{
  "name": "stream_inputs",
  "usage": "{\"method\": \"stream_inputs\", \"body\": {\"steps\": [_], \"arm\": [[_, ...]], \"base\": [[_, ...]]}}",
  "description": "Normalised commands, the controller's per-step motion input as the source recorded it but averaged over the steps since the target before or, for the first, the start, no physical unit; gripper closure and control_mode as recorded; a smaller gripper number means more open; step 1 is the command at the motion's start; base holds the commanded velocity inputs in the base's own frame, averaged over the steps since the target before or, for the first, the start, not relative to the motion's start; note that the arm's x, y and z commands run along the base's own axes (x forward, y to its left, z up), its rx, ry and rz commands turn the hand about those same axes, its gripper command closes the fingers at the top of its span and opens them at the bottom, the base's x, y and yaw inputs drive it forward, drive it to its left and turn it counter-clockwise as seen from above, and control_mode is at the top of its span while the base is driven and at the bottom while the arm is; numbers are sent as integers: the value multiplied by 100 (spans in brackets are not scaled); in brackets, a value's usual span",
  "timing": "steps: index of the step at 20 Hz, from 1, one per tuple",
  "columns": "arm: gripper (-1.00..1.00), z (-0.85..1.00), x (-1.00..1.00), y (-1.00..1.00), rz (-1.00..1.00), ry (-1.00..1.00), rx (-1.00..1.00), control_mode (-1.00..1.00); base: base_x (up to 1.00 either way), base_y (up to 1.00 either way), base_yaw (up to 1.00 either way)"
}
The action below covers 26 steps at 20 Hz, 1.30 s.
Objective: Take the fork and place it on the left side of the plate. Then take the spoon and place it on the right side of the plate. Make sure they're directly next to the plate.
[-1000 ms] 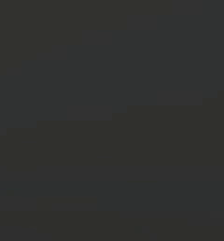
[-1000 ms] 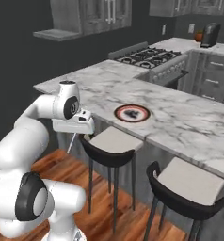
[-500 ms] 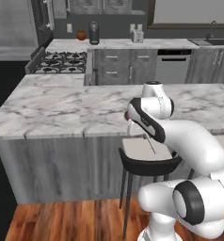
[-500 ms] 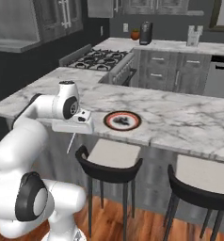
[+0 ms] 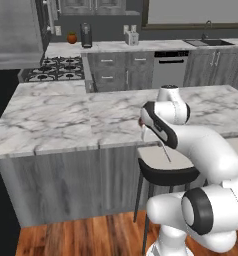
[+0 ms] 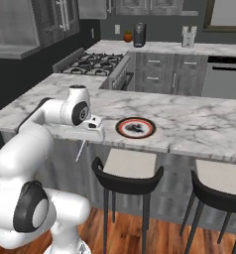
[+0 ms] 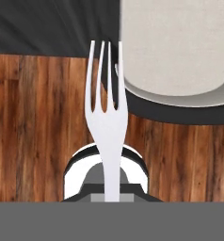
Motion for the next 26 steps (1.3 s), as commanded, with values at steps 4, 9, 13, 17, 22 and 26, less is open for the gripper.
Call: {"method": "stream_inputs", "body": {"steps": [4, 9, 13, 17, 22, 26], "arm": [[100, 0, 0, 0, 0, 0, 0, 100], [100, 0, 0, 0, 0, 0, 0, 100], [100, 0, 0, 0, 0, 0, 0, 100], [100, 0, 0, 0, 0, 0, 0, -100], [100, 0, 0, 0, 0, 0, 0, -100], [100, 0, 0, 0, 0, 0, 0, -100]], "base": [[0, 0, 0], [0, 0, 0], [0, 0, 0], [0, 0, 0], [0, 0, 0], [0, 0, 0]]}}
